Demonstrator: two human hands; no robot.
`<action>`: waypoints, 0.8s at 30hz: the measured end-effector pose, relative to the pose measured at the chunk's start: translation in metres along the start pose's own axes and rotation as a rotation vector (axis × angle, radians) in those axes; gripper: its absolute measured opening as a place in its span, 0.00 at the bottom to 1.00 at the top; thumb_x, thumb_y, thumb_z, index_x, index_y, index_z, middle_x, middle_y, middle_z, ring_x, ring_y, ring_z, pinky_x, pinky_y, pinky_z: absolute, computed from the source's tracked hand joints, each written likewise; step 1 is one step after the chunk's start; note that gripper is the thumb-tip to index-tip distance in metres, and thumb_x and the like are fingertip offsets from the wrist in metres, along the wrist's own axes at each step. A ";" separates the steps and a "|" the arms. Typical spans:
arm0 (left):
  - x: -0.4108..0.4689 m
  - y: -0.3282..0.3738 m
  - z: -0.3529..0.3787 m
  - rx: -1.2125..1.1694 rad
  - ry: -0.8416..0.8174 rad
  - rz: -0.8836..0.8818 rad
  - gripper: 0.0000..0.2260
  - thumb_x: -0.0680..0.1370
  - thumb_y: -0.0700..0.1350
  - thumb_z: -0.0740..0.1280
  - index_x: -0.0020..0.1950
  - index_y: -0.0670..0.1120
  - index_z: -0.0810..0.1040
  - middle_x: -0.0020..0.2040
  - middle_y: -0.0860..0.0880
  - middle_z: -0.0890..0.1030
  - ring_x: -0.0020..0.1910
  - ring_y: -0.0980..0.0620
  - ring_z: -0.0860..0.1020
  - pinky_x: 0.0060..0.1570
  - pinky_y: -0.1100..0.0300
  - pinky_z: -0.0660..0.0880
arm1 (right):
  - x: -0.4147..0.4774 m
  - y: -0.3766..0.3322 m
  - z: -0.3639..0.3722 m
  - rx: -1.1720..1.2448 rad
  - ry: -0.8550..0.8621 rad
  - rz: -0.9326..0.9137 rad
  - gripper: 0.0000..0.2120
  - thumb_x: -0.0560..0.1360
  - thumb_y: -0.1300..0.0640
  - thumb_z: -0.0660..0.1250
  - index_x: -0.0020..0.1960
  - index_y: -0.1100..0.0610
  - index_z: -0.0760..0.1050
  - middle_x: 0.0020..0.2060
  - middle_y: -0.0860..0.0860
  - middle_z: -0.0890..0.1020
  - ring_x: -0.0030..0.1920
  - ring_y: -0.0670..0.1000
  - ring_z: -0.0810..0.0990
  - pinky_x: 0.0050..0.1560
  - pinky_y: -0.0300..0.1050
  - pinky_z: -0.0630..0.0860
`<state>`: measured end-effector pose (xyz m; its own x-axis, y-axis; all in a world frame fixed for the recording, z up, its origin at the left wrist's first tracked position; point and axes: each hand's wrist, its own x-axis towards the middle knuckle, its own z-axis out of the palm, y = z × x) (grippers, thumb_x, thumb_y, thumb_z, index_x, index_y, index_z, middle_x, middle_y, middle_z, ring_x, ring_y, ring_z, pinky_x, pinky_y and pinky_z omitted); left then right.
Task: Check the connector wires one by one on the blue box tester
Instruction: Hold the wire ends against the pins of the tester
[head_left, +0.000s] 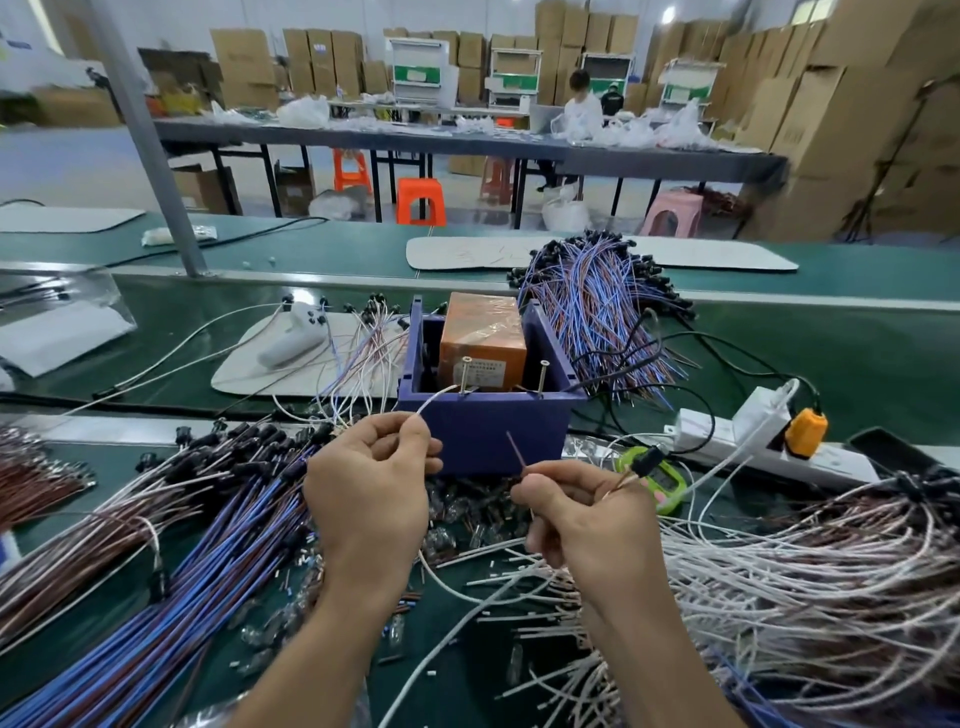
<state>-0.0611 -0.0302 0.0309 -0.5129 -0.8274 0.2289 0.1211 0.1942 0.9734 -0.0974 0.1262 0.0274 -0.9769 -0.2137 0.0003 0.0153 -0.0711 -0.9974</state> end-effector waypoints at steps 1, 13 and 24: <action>0.000 0.000 0.000 0.006 -0.010 0.012 0.08 0.79 0.42 0.73 0.40 0.52 0.83 0.32 0.56 0.85 0.29 0.56 0.84 0.29 0.69 0.77 | 0.001 0.000 -0.001 0.011 0.020 0.001 0.06 0.71 0.65 0.77 0.40 0.54 0.86 0.26 0.61 0.81 0.23 0.53 0.76 0.23 0.41 0.69; 0.004 -0.003 0.001 0.015 -0.021 -0.002 0.07 0.79 0.43 0.73 0.41 0.51 0.84 0.32 0.55 0.85 0.29 0.56 0.84 0.30 0.68 0.78 | 0.005 -0.006 -0.008 0.080 0.224 -0.095 0.12 0.70 0.67 0.77 0.39 0.50 0.87 0.32 0.56 0.85 0.27 0.50 0.78 0.36 0.44 0.79; 0.006 -0.001 0.000 -0.009 -0.030 -0.018 0.08 0.79 0.43 0.73 0.40 0.51 0.83 0.32 0.55 0.85 0.29 0.55 0.84 0.30 0.69 0.77 | 0.025 -0.003 -0.005 0.139 0.379 -0.050 0.06 0.71 0.66 0.77 0.38 0.58 0.86 0.33 0.55 0.86 0.34 0.50 0.83 0.41 0.39 0.79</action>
<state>-0.0643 -0.0351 0.0311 -0.5406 -0.8144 0.2109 0.1192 0.1740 0.9775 -0.1228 0.1261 0.0298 -0.9862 0.1655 -0.0047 -0.0304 -0.2093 -0.9774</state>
